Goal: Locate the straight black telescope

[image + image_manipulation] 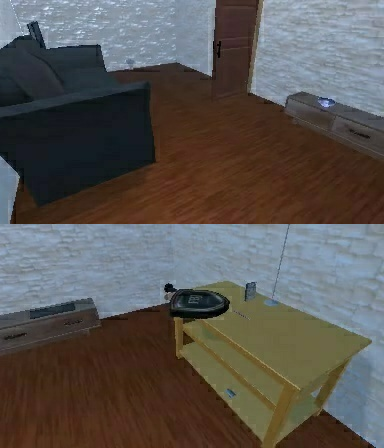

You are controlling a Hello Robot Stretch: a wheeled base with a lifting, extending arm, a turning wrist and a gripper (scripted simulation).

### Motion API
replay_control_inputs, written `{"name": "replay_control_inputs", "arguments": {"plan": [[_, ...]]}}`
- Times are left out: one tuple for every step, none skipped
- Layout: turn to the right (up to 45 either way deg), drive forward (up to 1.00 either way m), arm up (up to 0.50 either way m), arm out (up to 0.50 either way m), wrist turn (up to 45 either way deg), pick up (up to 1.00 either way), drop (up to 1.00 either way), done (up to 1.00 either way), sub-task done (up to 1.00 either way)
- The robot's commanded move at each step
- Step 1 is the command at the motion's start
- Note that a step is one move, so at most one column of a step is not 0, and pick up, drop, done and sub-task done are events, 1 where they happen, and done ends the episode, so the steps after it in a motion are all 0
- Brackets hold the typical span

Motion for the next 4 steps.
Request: {"name": "replay_control_inputs", "arguments": {"plan": [[0.0,1.00,0.00,0.00,0.0,0.00,0.00,0.00,0.00],[0.0,1.00,0.00,0.00,0.0,0.00,0.00,0.00,0.00],[0.0,1.00,0.00,0.00,0.0,0.00,0.00,0.00,0.00],[0.0,0.55,0.00,0.00,0.0,0.00,0.00,0.00,0.00]]}}
